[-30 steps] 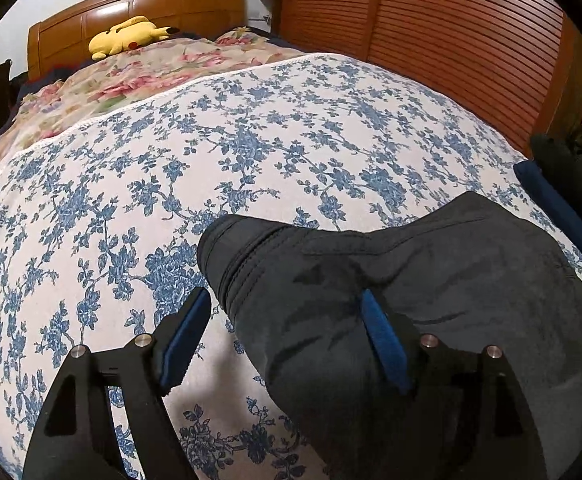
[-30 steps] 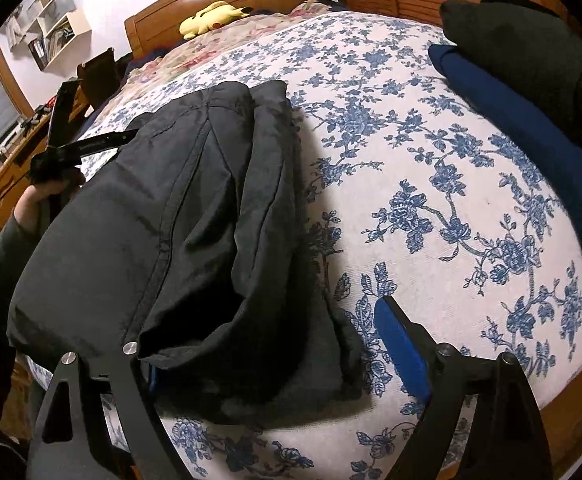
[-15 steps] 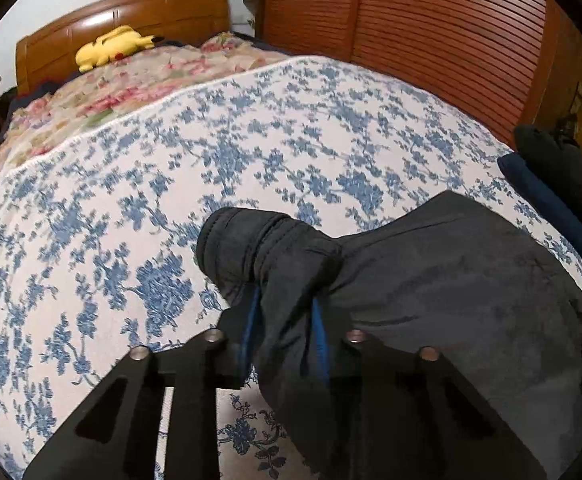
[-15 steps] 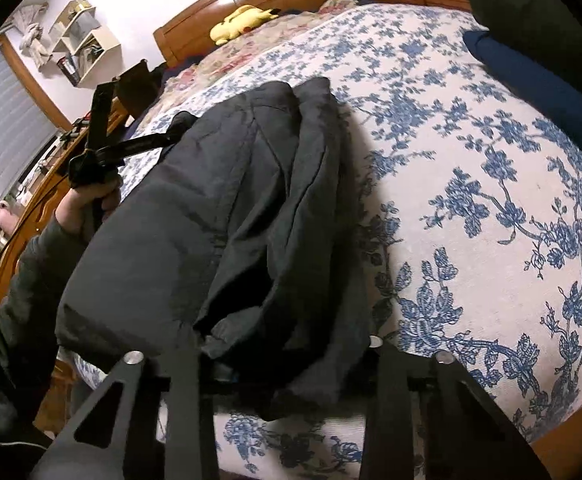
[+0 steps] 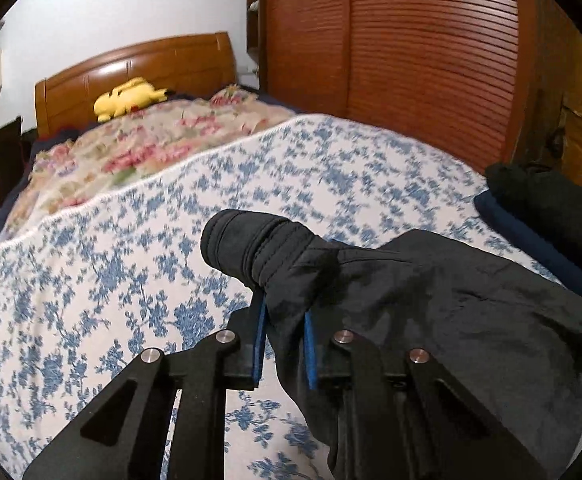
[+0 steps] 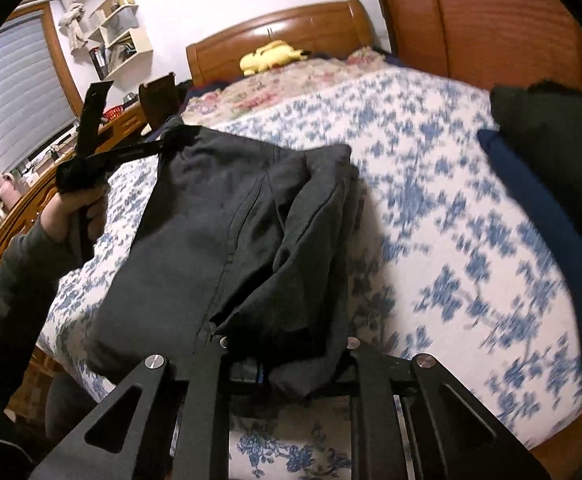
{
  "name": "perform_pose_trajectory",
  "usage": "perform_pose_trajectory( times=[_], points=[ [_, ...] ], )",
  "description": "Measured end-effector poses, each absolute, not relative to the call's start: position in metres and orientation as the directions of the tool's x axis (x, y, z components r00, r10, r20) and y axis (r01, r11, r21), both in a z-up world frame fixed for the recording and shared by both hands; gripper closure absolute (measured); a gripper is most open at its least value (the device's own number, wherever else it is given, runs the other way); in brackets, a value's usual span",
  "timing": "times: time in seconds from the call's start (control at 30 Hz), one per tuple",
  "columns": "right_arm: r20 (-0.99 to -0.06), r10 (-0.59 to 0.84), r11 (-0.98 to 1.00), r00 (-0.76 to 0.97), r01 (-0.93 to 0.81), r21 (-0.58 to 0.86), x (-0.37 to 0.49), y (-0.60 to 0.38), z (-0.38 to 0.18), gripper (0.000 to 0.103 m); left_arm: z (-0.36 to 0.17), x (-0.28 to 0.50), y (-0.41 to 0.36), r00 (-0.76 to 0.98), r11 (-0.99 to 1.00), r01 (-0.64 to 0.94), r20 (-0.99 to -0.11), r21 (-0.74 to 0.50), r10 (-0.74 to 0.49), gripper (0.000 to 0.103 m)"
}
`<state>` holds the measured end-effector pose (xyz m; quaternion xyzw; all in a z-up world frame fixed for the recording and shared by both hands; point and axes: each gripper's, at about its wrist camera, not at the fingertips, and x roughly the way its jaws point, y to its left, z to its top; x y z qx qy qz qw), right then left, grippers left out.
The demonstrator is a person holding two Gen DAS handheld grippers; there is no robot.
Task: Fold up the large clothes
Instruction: 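Lift the jacket bundle with both tools and carry it toward the clothes stack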
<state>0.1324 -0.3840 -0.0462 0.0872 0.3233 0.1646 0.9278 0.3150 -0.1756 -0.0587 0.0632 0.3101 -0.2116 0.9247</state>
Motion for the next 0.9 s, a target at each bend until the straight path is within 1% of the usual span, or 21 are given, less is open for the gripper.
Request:
perform_pose_trajectory(
  times=[0.27,0.37,0.57,0.73,0.8,0.9],
  points=[
    [-0.491,0.267,0.963,0.829,-0.208,0.173,0.121,-0.436,-0.005,0.087,0.005,0.292,-0.227,0.752,0.878,0.479,-0.527,0.025,-0.396,0.087],
    [-0.460,0.208,0.977,0.863,-0.162,0.138,0.115,-0.469,0.020,0.088,0.032,0.288,-0.259,0.756,0.858,0.513,-0.491,0.031,-0.434,0.087],
    [-0.406,0.042,0.999,0.913,-0.030,0.037,0.103,-0.544,0.083,0.088,0.094,0.290,-0.343,0.731,0.797,0.603,-0.421,0.029,-0.537,0.087],
    [-0.406,-0.121,0.992,0.906,0.124,-0.019,0.098,-0.616,0.118,0.088,0.132,0.295,-0.427,0.676,0.727,0.686,-0.396,0.031,-0.621,0.087],
    [-0.418,-0.182,0.982,0.890,0.190,-0.025,0.099,-0.645,0.122,0.087,0.134,0.296,-0.454,0.652,0.701,0.712,-0.397,0.031,-0.645,0.087],
    [-0.455,-0.262,0.959,0.851,0.281,-0.026,0.099,-0.683,0.117,0.087,0.125,0.298,-0.497,0.607,0.659,0.752,-0.424,0.032,-0.672,0.087]
  ],
)
